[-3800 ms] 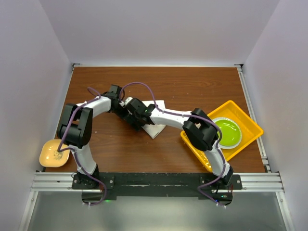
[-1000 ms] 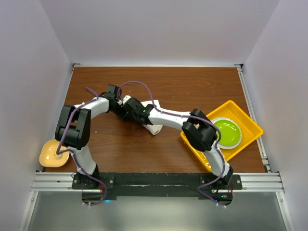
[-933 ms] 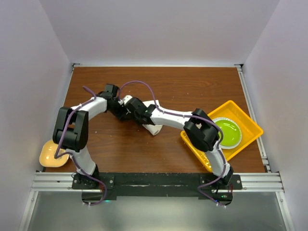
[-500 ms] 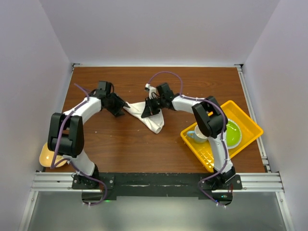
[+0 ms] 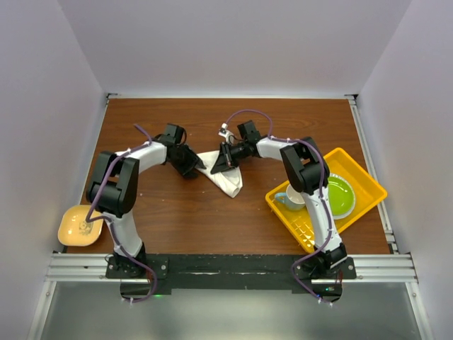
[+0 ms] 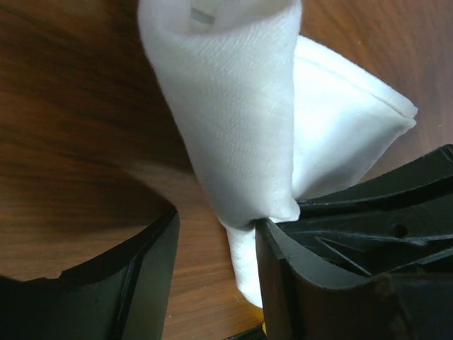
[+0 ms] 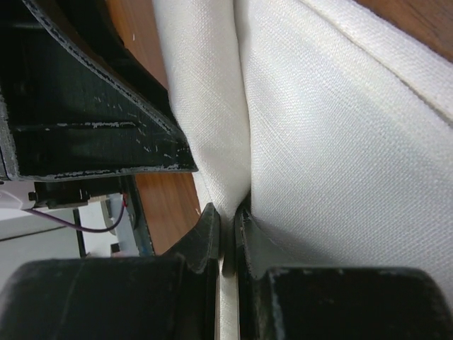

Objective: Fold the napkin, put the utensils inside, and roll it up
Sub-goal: Roll the napkin with the utensil

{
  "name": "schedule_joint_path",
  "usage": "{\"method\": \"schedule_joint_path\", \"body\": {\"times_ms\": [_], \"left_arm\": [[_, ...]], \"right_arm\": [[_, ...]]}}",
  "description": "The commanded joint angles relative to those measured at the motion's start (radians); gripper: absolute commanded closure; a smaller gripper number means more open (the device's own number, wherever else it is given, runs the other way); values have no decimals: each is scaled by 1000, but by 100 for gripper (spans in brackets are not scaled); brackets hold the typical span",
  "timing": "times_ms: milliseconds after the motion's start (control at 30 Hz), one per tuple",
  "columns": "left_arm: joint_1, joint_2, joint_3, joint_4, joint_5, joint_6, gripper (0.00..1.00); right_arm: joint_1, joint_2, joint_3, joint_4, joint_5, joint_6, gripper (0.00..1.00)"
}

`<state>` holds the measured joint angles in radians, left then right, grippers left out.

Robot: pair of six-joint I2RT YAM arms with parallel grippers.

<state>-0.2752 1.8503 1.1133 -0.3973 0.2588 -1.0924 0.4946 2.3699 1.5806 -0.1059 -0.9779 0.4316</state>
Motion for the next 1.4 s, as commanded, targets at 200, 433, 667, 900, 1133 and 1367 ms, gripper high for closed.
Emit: {"method": "schedule_joint_path", "body": {"times_ms": [200, 433, 667, 900, 1133, 1367], "left_arm": [[5, 112, 69, 32, -64, 29, 65], [4, 96, 79, -1, -59, 32, 77], [4, 50, 69, -29, -50, 32, 80], [2, 17, 17, -15, -18, 2, 83], [2, 4, 16, -15, 0, -18, 83], [1, -11, 8, -17, 11, -38, 85]], "right_arm": [[9, 42, 2, -337, 274, -217, 93], [45, -87, 2, -374, 355, -240, 55], [142, -213, 50, -483, 674, -297, 33], [301, -259, 96, -469, 1079, -358, 28], [394, -201, 166, -436, 1255, -395, 27], [443, -129, 206, -416, 1351, -419, 36]]}}
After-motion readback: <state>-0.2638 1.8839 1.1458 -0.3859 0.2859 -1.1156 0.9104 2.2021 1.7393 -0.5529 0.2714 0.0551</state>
